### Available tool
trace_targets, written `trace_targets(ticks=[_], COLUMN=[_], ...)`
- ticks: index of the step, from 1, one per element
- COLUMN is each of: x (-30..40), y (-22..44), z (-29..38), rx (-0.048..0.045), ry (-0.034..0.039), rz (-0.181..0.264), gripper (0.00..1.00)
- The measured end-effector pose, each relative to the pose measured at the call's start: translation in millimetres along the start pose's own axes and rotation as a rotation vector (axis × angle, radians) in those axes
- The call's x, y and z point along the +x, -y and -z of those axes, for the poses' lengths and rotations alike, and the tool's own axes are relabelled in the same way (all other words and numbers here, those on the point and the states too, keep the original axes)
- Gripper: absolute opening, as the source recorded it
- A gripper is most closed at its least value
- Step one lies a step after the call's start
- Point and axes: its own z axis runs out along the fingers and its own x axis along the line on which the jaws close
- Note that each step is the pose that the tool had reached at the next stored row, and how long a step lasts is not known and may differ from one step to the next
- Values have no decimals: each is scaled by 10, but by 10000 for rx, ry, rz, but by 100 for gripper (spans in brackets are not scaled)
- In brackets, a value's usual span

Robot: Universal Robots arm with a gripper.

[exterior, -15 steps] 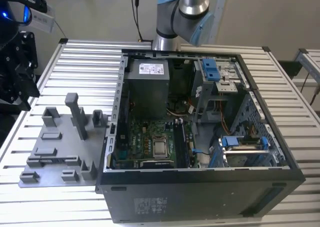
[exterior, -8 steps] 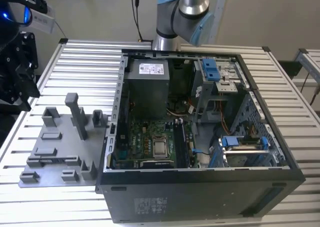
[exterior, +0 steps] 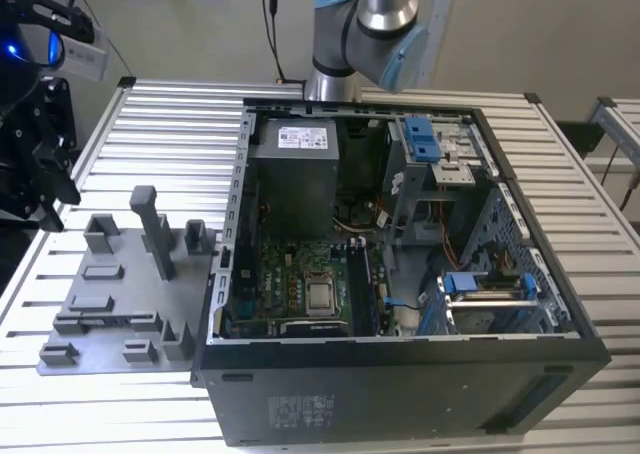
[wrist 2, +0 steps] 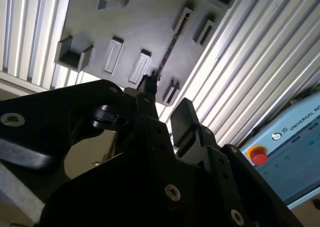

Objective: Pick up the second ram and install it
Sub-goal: 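Pick up the second ram and move it above second insertion slot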

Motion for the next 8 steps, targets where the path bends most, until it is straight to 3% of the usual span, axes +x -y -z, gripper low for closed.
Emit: trace_targets(ticks=[8], x=[4], y=[-7], z=[-96], rx=[166], ry=[29], rz=[371], gripper=[40])
